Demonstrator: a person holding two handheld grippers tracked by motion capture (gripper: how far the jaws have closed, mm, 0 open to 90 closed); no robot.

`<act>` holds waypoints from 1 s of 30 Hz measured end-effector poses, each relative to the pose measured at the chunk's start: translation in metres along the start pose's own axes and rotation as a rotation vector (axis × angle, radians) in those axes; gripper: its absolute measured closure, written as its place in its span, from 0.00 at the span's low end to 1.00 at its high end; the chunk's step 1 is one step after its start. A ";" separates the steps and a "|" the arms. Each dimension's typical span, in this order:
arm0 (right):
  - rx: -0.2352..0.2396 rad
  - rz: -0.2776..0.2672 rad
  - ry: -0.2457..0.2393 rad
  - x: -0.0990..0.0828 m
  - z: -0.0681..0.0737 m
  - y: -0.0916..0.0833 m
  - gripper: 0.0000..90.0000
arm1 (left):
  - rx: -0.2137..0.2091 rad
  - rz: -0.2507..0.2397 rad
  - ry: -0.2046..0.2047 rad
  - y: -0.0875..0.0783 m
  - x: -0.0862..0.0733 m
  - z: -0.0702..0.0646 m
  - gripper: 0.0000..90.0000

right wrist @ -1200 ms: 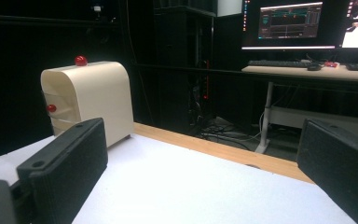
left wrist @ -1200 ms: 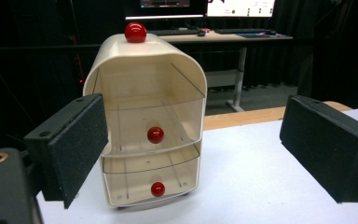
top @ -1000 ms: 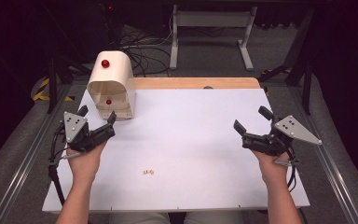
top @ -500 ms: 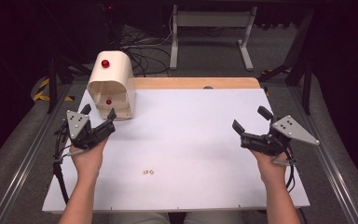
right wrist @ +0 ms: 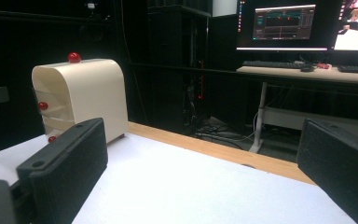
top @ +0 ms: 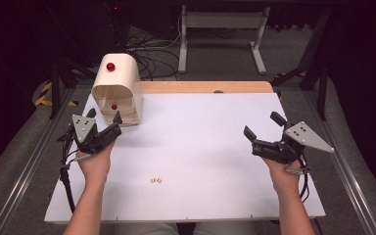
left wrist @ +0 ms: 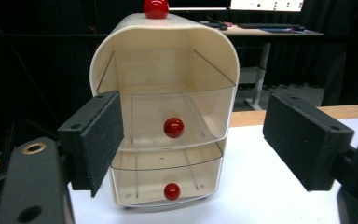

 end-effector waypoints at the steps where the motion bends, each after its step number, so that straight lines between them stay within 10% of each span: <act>1: 0.000 0.000 0.000 0.000 0.000 0.000 0.02 | 0.000 0.000 0.000 0.000 0.000 0.000 0.25; 30: -0.013 0.002 0.004 -0.001 -0.004 0.000 0.03 | 0.087 0.030 0.012 0.023 -0.011 0.004 0.48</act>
Point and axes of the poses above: each handheld gripper's, and its own axes: y roughly forward along the jaws, x roughly out of its top, z roughly to its left, the point moved 6 cm from there along y, roughly forward along the jaws, and after that the axes turned 8 degrees about y, right-handed, at the moved point
